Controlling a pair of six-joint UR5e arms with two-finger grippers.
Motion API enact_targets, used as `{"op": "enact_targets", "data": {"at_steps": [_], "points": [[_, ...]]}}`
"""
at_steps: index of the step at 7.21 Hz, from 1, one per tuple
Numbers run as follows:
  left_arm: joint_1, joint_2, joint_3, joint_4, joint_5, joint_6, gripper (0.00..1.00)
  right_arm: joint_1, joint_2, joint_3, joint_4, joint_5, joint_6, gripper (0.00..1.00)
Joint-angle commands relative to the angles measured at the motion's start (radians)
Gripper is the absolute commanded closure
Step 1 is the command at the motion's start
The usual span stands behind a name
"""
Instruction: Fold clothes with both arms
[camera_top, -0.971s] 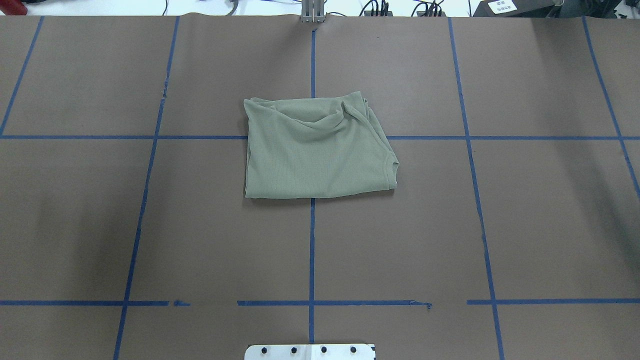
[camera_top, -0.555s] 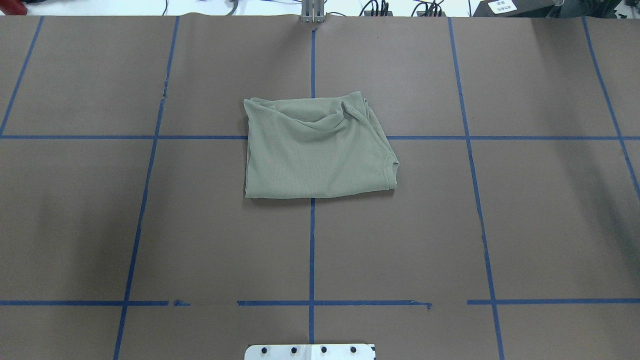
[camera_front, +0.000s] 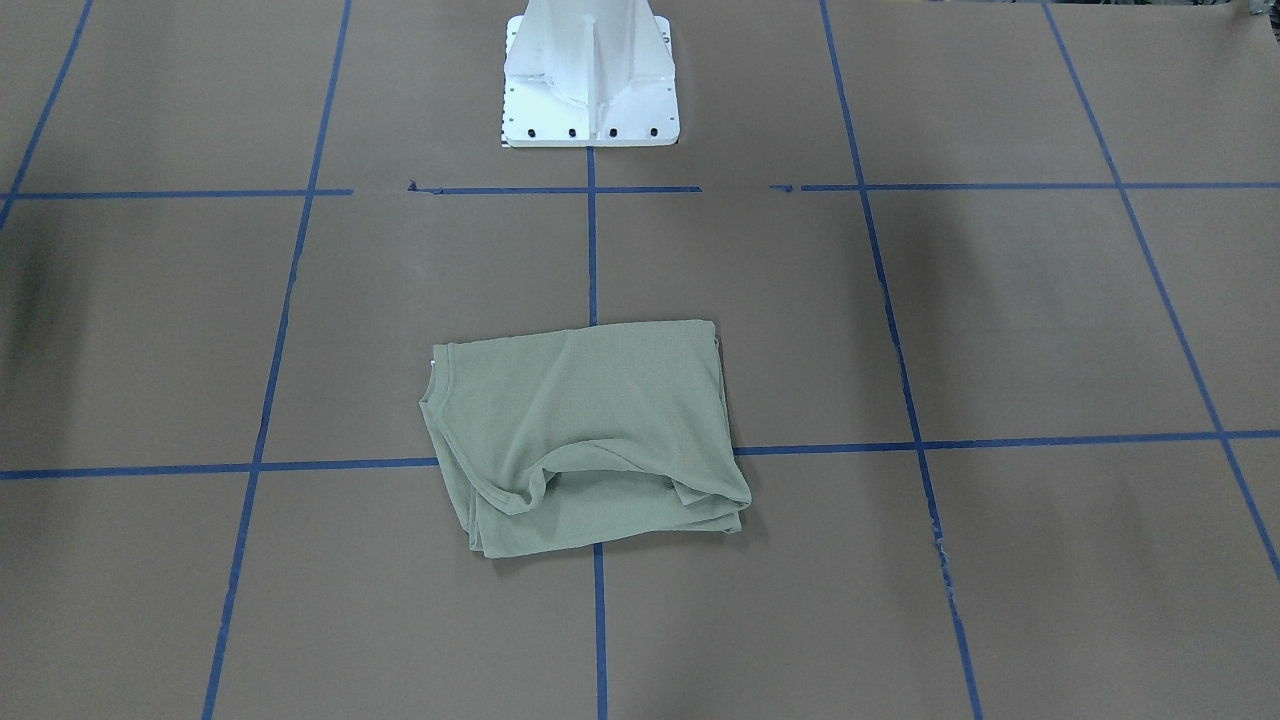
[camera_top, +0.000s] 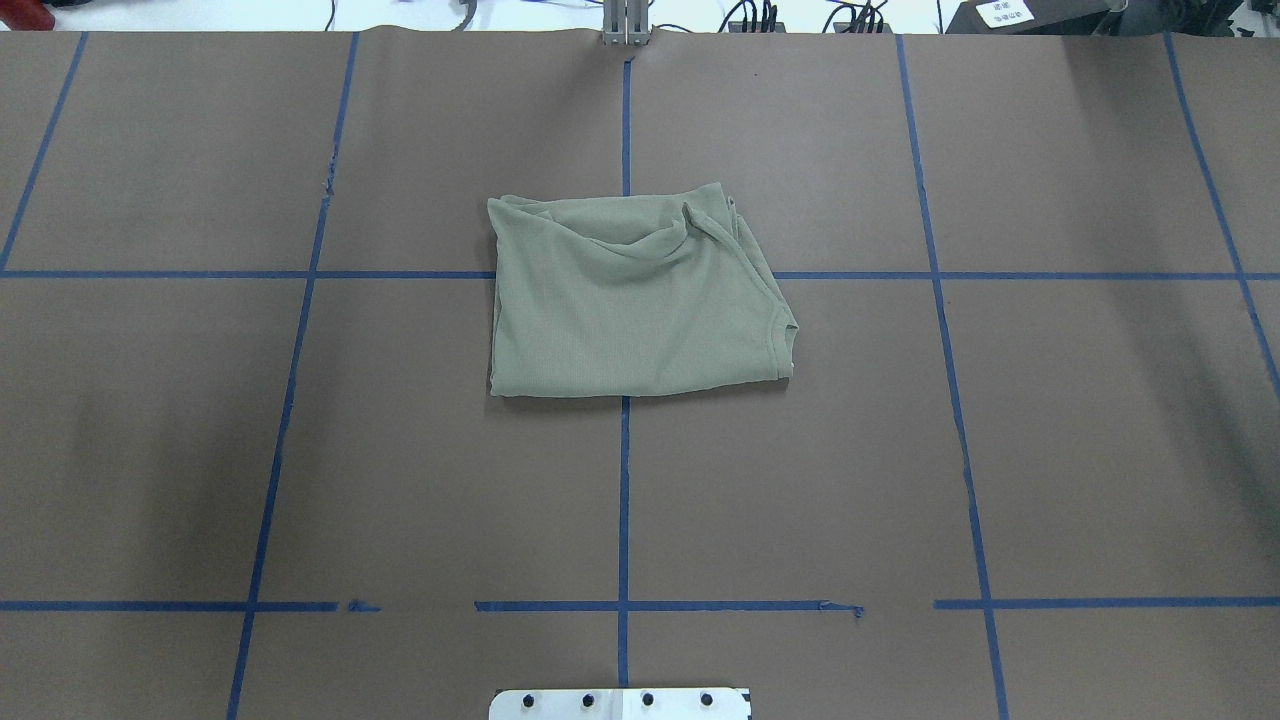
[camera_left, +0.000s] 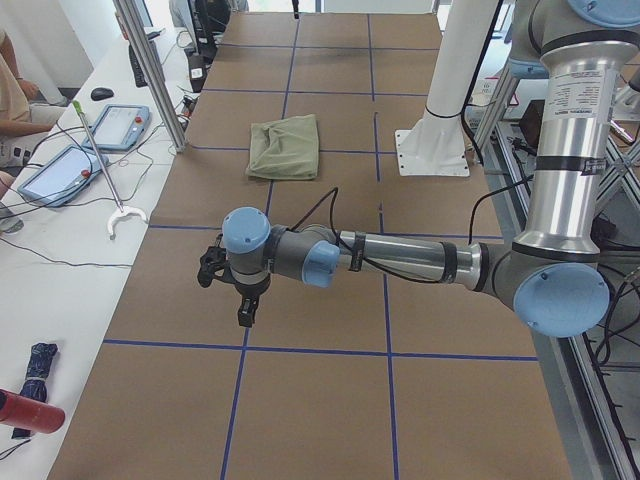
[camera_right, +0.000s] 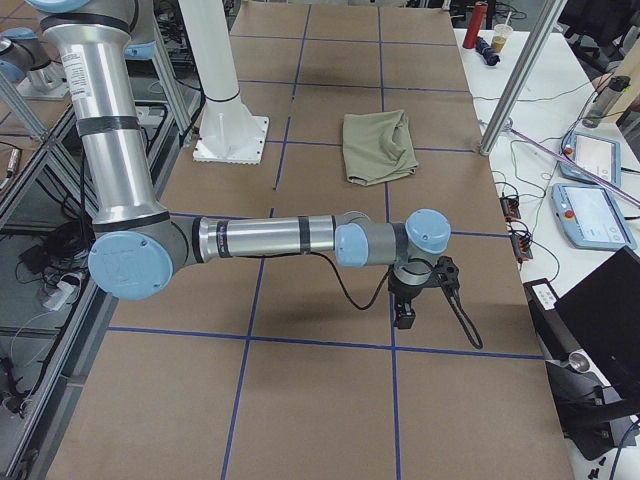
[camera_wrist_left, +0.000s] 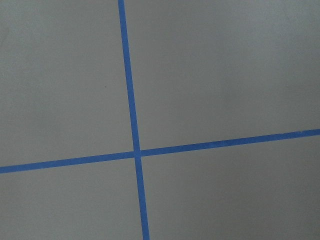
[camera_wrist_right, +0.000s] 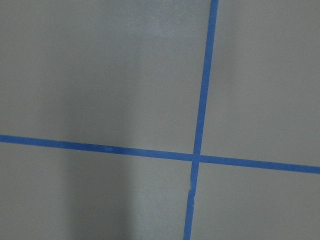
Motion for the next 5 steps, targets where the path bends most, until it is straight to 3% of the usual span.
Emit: {"op": "enact_targets", "data": {"at_steps": [1, 5], "points": [[0.0, 0.001, -0.001, 0.002, 0.002, -0.002, 0.0, 0.0, -0.002, 0.001, 0.0, -0.004, 0.0, 0.0], [0.0, -0.005, 0.011, 0.002, 0.009, -0.004, 0.0, 0.002, -0.012, 0.055, -0.009, 0.001, 0.002, 0.0]]}}
